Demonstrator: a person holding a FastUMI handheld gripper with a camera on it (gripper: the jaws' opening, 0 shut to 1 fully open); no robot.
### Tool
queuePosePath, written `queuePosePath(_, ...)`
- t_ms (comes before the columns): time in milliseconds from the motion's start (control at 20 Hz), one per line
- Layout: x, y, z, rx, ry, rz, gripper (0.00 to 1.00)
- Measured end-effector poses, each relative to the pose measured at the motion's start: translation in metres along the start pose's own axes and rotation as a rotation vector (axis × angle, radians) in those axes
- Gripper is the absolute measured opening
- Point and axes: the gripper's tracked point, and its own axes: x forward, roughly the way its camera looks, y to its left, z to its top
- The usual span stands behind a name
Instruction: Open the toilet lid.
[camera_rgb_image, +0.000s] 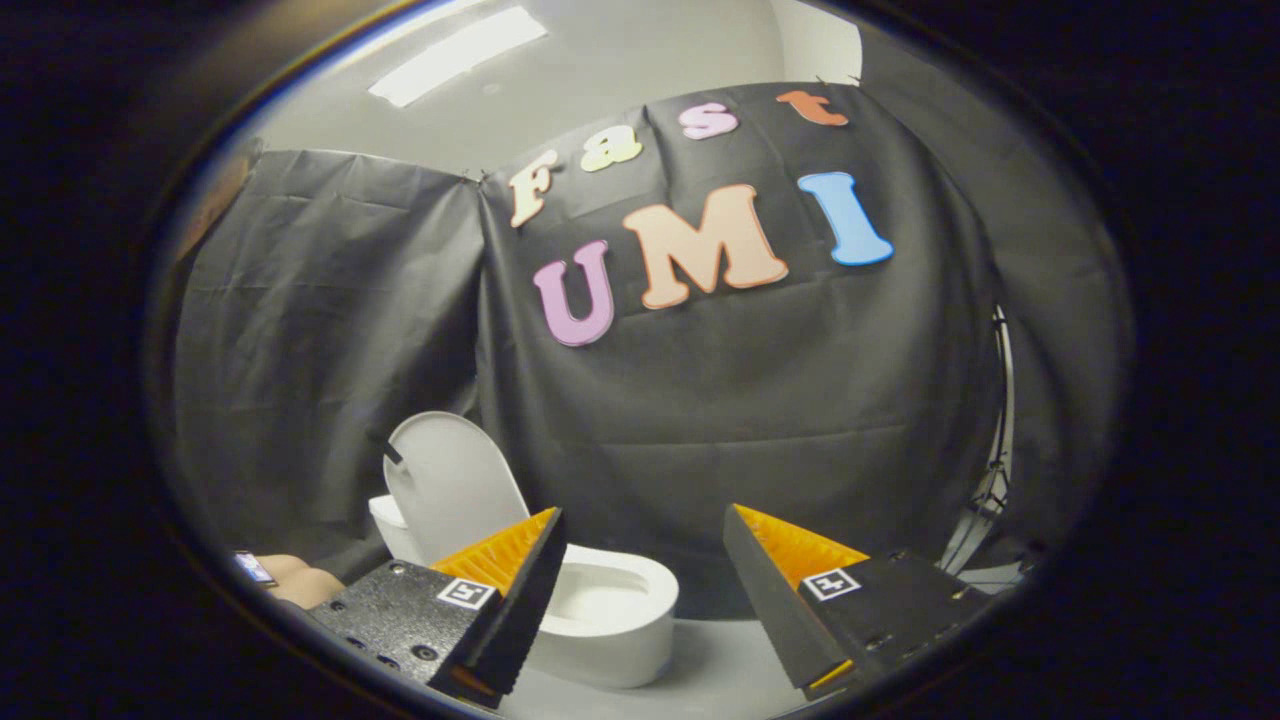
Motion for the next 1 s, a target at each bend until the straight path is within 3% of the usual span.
queuePosePath(850, -0.006, -0.041, -0.039, 0.034, 0.079, -0.147, 0.95)
queuePosePath(1000, -0.016, -0.045, -0.059, 0.085, 0.179, -0.151, 0.95)
